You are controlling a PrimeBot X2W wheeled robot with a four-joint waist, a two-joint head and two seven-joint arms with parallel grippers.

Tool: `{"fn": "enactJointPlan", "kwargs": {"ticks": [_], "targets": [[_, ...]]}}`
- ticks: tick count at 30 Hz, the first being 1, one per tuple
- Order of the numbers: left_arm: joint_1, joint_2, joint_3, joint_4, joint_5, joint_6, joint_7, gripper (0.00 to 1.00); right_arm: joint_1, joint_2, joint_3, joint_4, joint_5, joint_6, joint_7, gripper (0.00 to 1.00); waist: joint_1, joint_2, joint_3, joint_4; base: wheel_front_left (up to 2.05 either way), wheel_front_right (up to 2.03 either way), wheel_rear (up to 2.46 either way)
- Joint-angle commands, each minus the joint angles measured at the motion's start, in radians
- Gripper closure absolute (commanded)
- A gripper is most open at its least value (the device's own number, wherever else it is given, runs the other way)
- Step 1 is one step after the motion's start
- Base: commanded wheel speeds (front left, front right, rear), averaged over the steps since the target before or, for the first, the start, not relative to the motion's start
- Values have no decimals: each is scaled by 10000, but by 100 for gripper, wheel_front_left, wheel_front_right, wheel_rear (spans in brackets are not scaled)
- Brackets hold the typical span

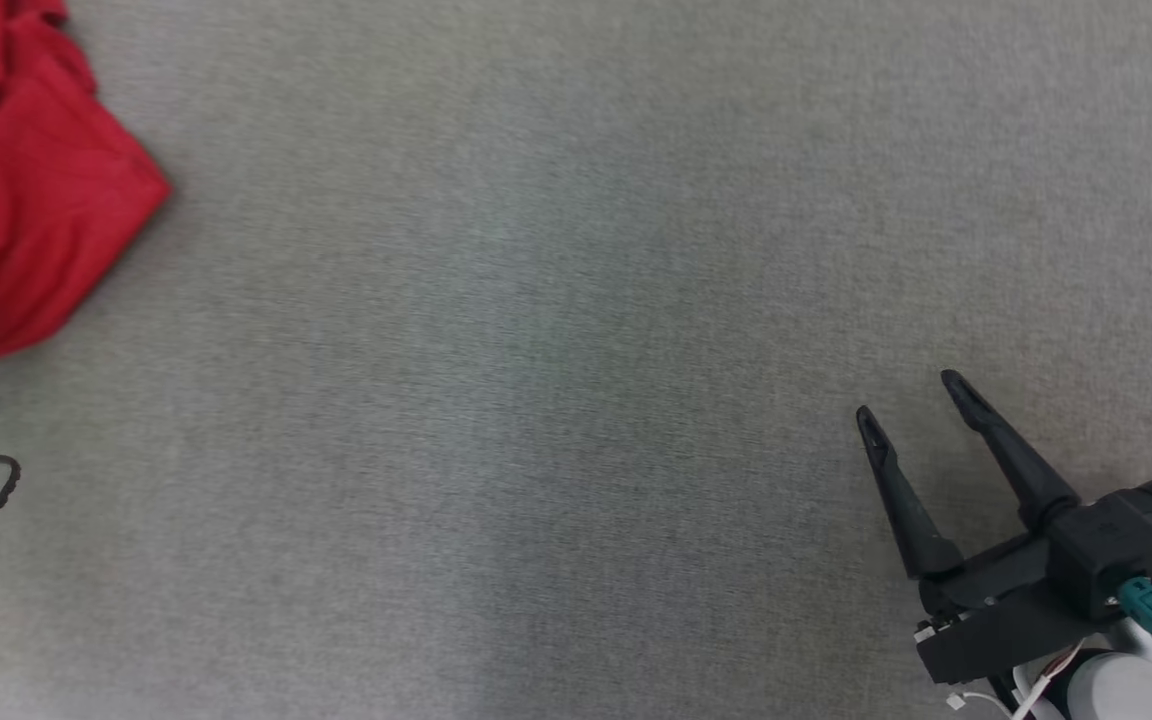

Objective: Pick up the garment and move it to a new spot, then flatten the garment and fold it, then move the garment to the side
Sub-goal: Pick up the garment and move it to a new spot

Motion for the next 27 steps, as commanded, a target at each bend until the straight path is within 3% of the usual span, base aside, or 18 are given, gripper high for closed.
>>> {"fn": "enactJointPlan", "kwargs": {"ticks": [1, 10, 11, 12, 13, 14, 27], "targets": [[-109, 58, 34, 48, -9, 78, 121, 0, 56, -58, -74, -111, -63, -28, 19, 0, -2, -2, 637, -614, 0, 0, 0], [309, 204, 115, 46, 69, 826, 966, 0, 257, 11, -126, -418, -49, -28, -55, 0, -2, -2, 871, -1010, 0, 0, 0], [428, 213, 111, 112, 147, 984, 1035, 12, 237, 14, -160, -452, -54, -28, -31, 0, -2, -2, 877, -1072, 0, 0, 0], [480, 219, 77, 173, 158, 1025, 1087, 56, 208, 11, -188, -452, -57, -28, -7, 0, -2, -2, 871, -1096, 0, 0, 0], [512, 198, 50, 213, 169, 1048, 1110, 86, 188, 1, -226, -453, -59, -28, -1, 0, -2, -2, 856, -1115, 0, 0, 0], [547, 184, 22, 250, 192, 1030, 1094, 100, 177, -1, -253, -448, -60, -28, 0, 0, -2, -2, 820, -1129, 0, 0, 0], [365, 930, -210, -30, 261, 179, 472, 100, 145, 561, 16, 393, 178, -28, -549, 0, -2, -2, -771, -1106, 0, 0, 0]]}}
